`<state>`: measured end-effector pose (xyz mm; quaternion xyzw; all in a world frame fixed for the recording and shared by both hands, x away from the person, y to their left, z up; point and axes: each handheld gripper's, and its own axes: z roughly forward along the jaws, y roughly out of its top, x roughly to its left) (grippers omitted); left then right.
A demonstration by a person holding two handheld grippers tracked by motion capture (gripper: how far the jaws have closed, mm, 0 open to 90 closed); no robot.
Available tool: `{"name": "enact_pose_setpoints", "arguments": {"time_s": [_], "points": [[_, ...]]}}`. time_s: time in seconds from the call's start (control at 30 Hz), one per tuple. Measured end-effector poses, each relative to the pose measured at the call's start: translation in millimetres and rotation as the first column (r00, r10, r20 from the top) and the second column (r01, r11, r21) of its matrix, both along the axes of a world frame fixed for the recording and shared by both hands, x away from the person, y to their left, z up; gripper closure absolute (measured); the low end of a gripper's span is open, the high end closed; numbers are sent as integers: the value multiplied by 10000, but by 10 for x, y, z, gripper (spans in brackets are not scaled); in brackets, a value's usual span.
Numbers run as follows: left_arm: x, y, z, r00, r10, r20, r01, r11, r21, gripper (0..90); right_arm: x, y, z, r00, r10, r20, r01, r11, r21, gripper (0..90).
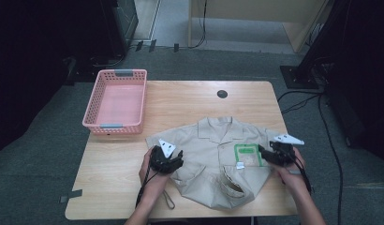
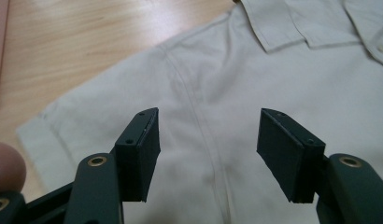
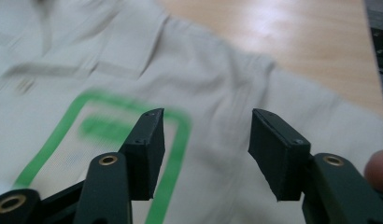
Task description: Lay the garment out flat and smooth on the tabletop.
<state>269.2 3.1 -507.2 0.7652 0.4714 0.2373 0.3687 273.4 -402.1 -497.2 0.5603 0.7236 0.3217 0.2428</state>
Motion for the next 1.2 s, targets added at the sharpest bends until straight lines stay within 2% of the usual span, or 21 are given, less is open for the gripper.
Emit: {"name": "enact_pose_setpoints", "arguments": {"time_s": [0.1,0.2,0.27,0.3,0.33,0.37,0.43,0.47,0.53,0.63,0.97,1.1,1.2], "points": [[-163,74,-72,9995,-220,-229,225,9995,222,400,-305,15,-24,9995,317,-67,-316,9995,37,455],[-253,88,-161,9980,-435,-469,453,9983,375,407,-490,42,-103,9989,429,-209,-428,9991,63,449],[-283,71,-197,9984,-456,-339,469,9981,398,424,-539,75,-163,9978,582,-323,-585,9982,-88,450],[-285,64,-199,9986,-439,-294,452,9980,450,435,-540,89,-197,9975,602,-379,-615,9976,-330,456],[-285,52,-201,9992,-345,-204,355,9980,530,435,-536,104,-232,9977,526,-435,-549,9971,-527,485],[-282,43,-201,9995,-267,-155,276,9979,593,441,-533,103,-262,9981,540,-289,-553,9973,-477,531],[-280,23,-206,9997,-238,-96,243,9983,536,498,-522,85,-292,9981,603,-89,-603,9982,-24,643],[-280,7,-207,9997,-231,-5,230,9977,640,527,-515,87,-305,9978,658,41,-658,9978,83,691],[-269,-22,-207,9996,-267,84,260,9969,749,571,-496,101,-316,9979,615,191,-616,9981,85,771],[-185,-32,-207,9999,-117,69,112,9975,694,624,-446,141,-314,9980,592,219,-591,9982,-58,838],[226,-73,-202,9990,455,33,-456,9965,706,635,-97,199,-308,9998,123,176,-121,9999,-122,849],[339,-117,-203,9985,519,181,-534,9939,962,632,34,229,-313,9995,-21,311,34,9992,-403,849],[439,-131,-203,9976,661,183,-676,9930,966,631,139,242,-311,9993,-247,268,255,9992,-292,855]]}}
